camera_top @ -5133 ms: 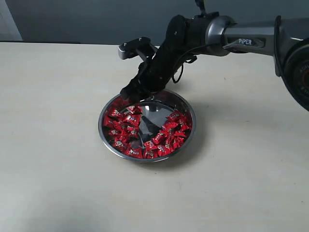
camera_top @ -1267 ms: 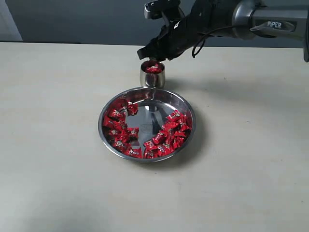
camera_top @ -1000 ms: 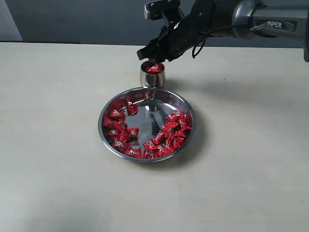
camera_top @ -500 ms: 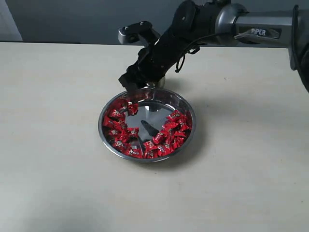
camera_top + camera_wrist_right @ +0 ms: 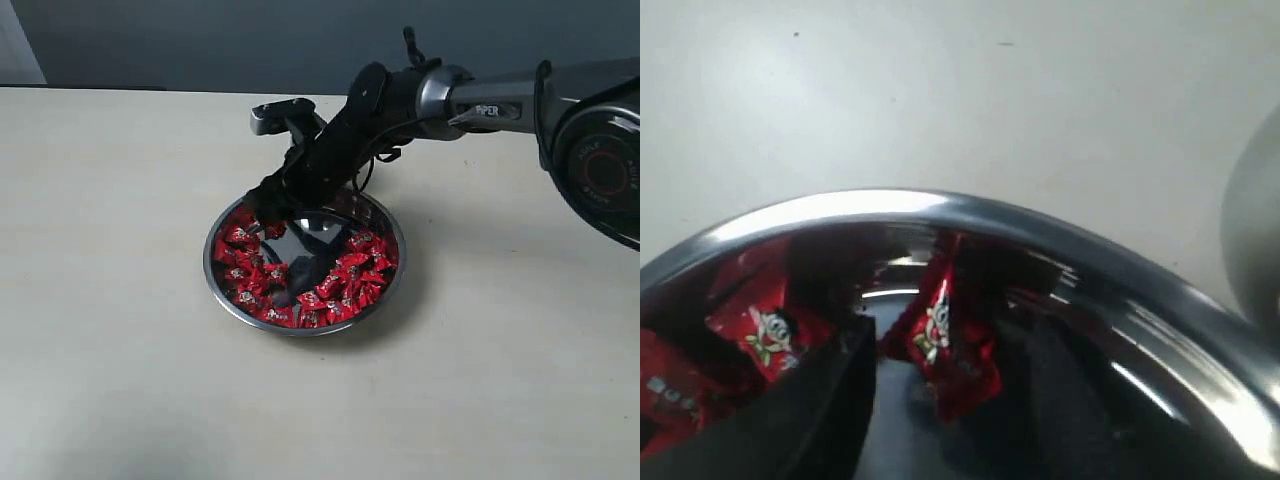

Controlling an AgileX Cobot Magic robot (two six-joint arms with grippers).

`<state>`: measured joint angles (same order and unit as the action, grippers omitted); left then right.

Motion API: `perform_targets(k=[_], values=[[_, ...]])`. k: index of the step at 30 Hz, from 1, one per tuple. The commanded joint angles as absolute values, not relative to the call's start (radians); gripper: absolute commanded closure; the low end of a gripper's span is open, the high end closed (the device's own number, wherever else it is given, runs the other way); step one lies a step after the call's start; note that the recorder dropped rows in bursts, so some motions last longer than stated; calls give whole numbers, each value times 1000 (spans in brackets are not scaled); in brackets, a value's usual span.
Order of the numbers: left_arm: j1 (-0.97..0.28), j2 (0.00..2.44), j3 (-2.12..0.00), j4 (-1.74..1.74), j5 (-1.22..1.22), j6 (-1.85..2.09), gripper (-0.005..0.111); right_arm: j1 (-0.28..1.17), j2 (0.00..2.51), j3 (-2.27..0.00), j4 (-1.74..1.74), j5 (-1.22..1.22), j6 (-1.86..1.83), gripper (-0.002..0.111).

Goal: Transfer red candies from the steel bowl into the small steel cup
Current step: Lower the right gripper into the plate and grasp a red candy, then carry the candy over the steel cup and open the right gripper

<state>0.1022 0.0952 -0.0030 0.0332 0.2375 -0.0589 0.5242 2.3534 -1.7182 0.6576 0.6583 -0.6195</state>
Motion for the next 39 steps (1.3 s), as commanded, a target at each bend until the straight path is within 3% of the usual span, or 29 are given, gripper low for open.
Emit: perform_targets(k=[1,3,6,7,15,39], values=[[97,88,0,38,233,-61,106,524,2354,-1721,664,641,-627,63],[97,88,0,38,233,-61,106,524,2354,-1721,660,641,-627,75],[97,88,0,38,233,-61,106,524,2354,-1721,657,643,-627,106],[97,88,0,38,233,-61,106,524,2349,-1721,659,656,-627,109],[97,88,0,38,233,-61,106,524,2261,-1721,591,724,-627,109],[97,88,0,38,233,-61,106,424,2162,-1721,453,448,-500,109]])
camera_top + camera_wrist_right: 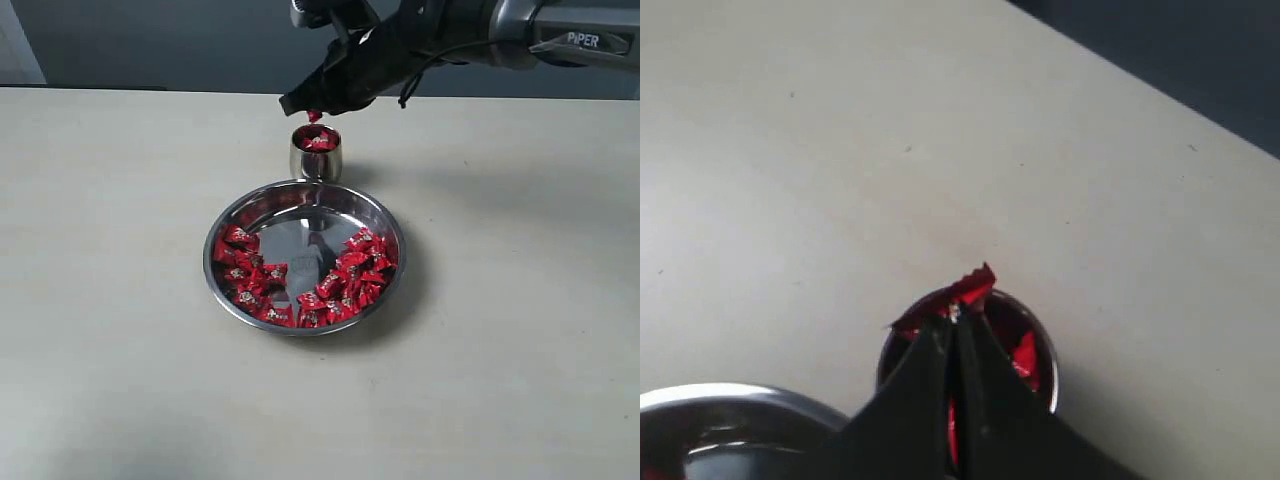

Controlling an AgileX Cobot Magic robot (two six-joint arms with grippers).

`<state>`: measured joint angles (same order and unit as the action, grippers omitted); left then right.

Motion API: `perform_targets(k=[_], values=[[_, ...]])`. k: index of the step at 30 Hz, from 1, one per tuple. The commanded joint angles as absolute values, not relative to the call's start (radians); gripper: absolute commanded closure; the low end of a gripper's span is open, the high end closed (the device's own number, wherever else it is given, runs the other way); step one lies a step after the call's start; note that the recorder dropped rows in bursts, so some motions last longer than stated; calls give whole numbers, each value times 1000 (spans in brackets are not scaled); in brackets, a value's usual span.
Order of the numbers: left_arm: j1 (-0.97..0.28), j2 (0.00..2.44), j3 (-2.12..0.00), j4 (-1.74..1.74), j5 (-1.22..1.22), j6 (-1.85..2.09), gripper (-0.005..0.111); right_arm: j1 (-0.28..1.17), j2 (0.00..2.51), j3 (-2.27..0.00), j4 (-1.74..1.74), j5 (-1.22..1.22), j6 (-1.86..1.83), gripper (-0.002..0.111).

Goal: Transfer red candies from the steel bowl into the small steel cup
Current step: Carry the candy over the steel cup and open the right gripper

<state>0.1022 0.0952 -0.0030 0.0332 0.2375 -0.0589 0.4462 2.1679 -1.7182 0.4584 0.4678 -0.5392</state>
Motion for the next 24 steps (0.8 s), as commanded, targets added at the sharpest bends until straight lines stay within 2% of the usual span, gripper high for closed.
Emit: perform_targets(k=[1,5,11,19,24], values=[[97,88,0,38,233,-61,106,424,2167,-1721,453,453,-500,109],[97,88,0,38,233,-61,106,420,2190,-1721,457,467,-498,106],[97,88,0,38,233,-61,106,420,2207,-1721,457,465,-501,87],[97,88,0,38,233,-61,106,420,2210,-1721,457,465,-501,86],[97,88,0,38,233,-61,106,420,2192,-1721,520,596,-502,86]])
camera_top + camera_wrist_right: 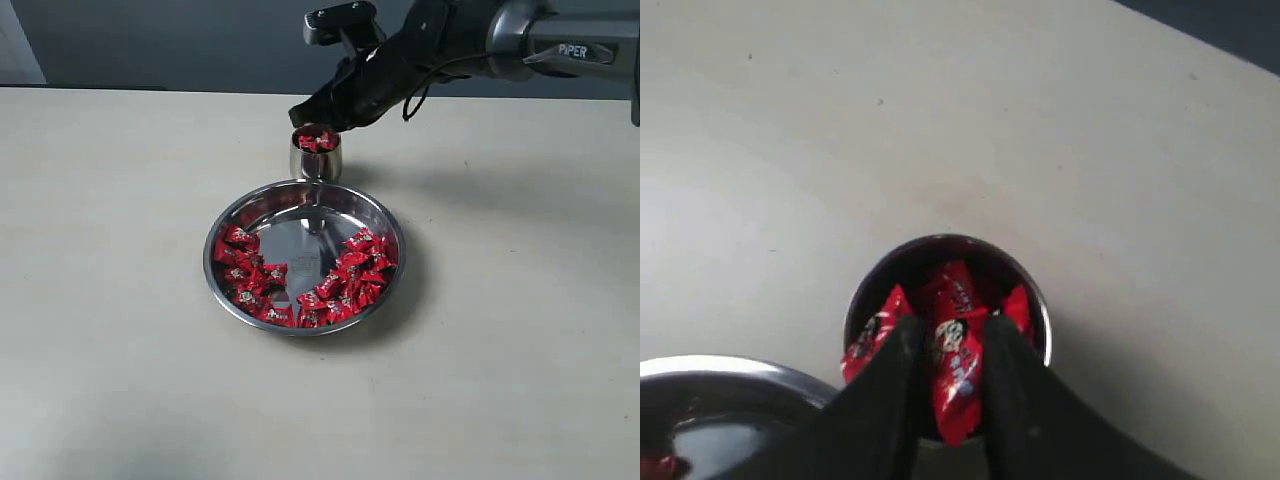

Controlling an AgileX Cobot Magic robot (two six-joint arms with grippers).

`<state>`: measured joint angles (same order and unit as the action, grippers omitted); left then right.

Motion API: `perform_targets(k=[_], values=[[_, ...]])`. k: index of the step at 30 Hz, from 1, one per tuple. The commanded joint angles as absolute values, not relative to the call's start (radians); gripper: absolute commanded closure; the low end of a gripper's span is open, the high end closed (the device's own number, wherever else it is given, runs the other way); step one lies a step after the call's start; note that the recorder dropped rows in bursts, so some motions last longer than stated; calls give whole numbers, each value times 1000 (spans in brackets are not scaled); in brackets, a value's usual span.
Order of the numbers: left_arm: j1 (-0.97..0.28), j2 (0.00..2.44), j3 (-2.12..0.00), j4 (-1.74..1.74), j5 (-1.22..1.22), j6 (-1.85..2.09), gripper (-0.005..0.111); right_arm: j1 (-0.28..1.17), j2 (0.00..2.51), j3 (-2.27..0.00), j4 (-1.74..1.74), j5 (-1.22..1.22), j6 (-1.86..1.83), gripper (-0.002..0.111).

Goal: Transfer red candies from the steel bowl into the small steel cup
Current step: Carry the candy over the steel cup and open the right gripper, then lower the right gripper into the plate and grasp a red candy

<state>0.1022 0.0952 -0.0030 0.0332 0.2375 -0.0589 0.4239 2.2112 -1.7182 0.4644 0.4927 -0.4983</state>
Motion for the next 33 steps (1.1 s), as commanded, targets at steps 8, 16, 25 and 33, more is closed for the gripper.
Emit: perform_targets(k=[8,16,25,33], values=[[97,88,0,38,233,-61,106,429,2190,-1721,727,936,-778,69],[97,88,0,38,233,-61,106,487,2194,-1721,613,1028,-789,63],[97,88,0,38,233,-61,106,528,2280,-1721,593,1037,-785,63],[97,88,0,40,233,-61,106,530,2319,-1721,589,1014,-781,63]])
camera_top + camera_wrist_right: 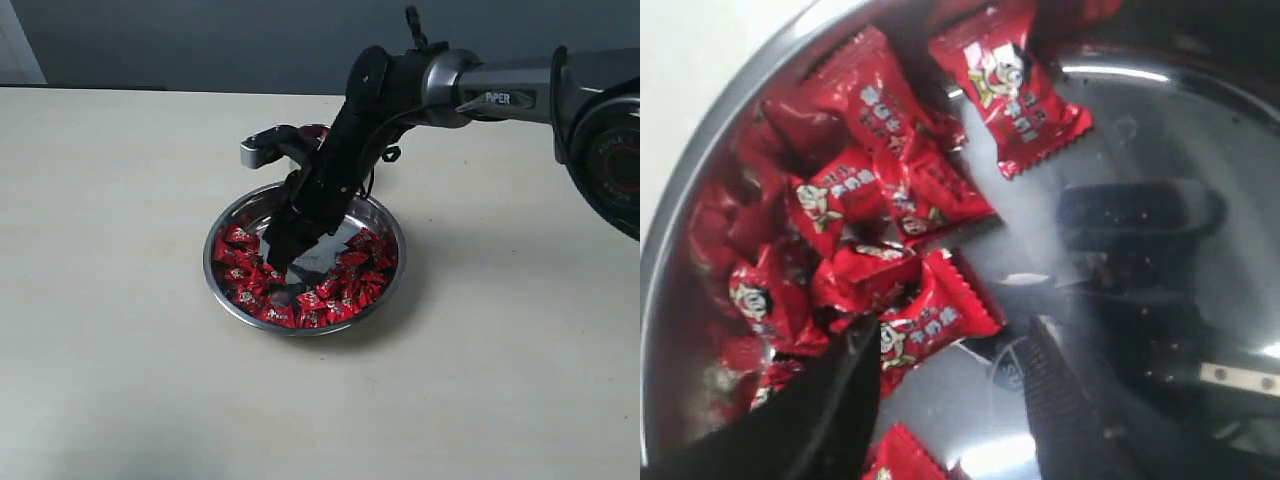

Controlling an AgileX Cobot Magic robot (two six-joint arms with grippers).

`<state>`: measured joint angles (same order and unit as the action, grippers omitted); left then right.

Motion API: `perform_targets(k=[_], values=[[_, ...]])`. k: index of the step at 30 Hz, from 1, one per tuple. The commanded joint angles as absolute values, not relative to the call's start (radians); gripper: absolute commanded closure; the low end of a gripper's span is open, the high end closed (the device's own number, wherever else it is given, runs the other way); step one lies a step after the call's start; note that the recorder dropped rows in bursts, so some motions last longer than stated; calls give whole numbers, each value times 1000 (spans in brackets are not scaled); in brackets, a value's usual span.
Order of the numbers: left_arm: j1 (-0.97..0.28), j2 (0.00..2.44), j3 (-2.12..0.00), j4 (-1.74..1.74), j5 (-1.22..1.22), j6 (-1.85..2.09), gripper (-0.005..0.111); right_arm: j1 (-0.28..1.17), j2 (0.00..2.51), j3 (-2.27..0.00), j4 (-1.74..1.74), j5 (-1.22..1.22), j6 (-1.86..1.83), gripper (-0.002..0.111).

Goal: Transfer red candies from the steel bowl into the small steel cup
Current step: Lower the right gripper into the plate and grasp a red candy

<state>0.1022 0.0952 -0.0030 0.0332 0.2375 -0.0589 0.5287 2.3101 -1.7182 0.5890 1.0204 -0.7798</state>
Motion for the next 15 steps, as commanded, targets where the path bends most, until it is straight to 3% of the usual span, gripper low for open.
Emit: perform_targets(k=[1,11,12,15], values=[[97,88,0,40,233,-61,106,530,2327,-1721,589,1017,-781,63],[97,88,0,40,233,-61,106,547,2342,-1721,589,984,-781,65],[97,88,0,40,233,-61,106,548,2342,-1721,586,984,-781,69],[97,88,0,40,233,-61,106,549,2346,-1721,586,984,-781,97]])
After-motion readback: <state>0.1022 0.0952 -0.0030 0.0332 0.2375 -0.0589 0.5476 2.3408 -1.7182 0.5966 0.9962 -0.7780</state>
